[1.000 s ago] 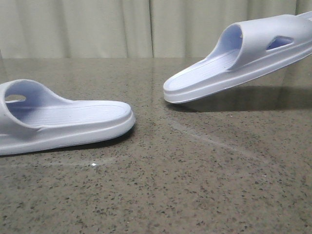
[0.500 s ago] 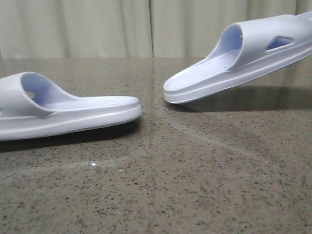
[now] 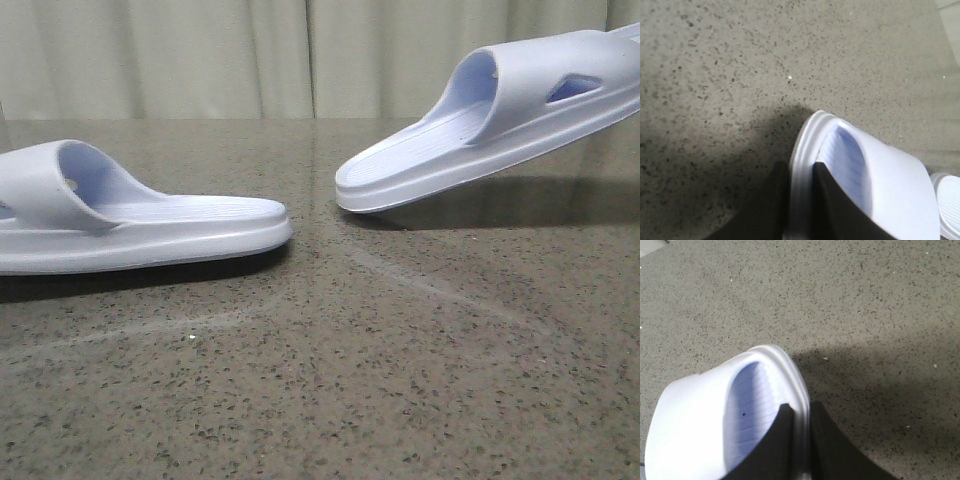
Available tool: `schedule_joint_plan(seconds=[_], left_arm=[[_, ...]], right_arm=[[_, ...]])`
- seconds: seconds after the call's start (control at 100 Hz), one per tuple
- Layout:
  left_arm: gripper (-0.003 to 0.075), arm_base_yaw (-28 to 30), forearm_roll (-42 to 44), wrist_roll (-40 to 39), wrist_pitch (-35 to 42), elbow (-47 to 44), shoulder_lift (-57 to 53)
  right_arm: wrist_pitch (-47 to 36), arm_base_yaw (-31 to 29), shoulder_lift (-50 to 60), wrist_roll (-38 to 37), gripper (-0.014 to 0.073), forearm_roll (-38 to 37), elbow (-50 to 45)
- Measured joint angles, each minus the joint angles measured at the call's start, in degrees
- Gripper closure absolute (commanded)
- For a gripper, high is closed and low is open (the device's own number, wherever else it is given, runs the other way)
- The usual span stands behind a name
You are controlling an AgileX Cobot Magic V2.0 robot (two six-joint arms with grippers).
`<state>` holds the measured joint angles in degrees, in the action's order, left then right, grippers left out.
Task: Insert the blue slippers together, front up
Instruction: 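Lift both slippers and bring them together above the table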
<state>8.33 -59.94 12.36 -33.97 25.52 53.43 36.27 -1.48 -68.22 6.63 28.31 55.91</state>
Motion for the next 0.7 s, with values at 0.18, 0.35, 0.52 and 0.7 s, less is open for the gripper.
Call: schedule_joint_plan(seconds=[0.18,0.35,0.52,0.7], left_arm=[[0.0704,0.0,-2.22,2.06,-0.11,0.0,0.0],[0.0704,0.0,-7.14,5.77,-1.44,0.0,0.0],[0.0704,0.0,-9.68,7.19,-2.06,0.0,0.0],[0.0704,0.0,-11.67,8.54,-2.16,0.0,-1.26]], right_arm=[[0.0,0.0,0.0,0.0,0.0701,0.0,0.0],[0.0,0.0,0.0,0.22,0.0701,0.0,0.0],[0.0,0.0,0.0,0.44,0.0701,0.0,0.0],[0.67,0.0,0.0,0.69,0.0701,0.0,0.7]])
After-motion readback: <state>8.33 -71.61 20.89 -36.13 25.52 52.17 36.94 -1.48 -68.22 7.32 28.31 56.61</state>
